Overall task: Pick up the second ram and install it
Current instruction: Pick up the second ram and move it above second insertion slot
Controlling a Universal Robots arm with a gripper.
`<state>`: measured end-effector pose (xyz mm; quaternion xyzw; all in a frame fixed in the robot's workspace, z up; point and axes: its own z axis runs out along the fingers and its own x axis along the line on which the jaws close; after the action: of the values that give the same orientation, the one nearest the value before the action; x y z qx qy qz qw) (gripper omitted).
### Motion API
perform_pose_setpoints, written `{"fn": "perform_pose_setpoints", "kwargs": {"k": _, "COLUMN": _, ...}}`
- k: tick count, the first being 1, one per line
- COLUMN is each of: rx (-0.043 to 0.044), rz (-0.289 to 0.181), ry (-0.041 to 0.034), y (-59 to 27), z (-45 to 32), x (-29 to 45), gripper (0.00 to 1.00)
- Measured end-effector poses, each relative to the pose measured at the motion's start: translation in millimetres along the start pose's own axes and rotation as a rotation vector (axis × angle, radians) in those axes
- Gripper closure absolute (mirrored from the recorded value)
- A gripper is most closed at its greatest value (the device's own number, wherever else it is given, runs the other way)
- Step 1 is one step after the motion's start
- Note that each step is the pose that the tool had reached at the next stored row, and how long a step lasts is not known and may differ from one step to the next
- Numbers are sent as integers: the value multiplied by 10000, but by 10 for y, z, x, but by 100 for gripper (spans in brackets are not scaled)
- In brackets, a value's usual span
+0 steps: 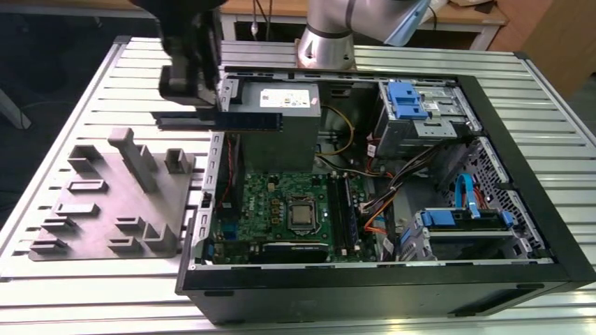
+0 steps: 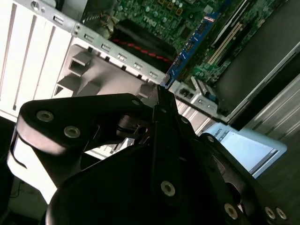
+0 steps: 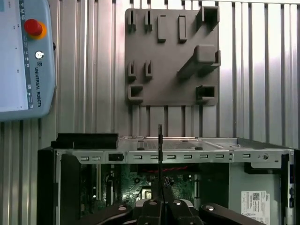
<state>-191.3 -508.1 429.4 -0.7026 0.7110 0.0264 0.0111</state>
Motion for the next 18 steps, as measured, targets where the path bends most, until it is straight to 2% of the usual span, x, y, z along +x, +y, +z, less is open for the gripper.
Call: {"fn": "perform_pose_setpoints", "kwargs": {"k": 18, "rx": -1, "rz": -2, "ry": 0, "y": -676, "z": -4, "x": -7, "gripper": 92}}
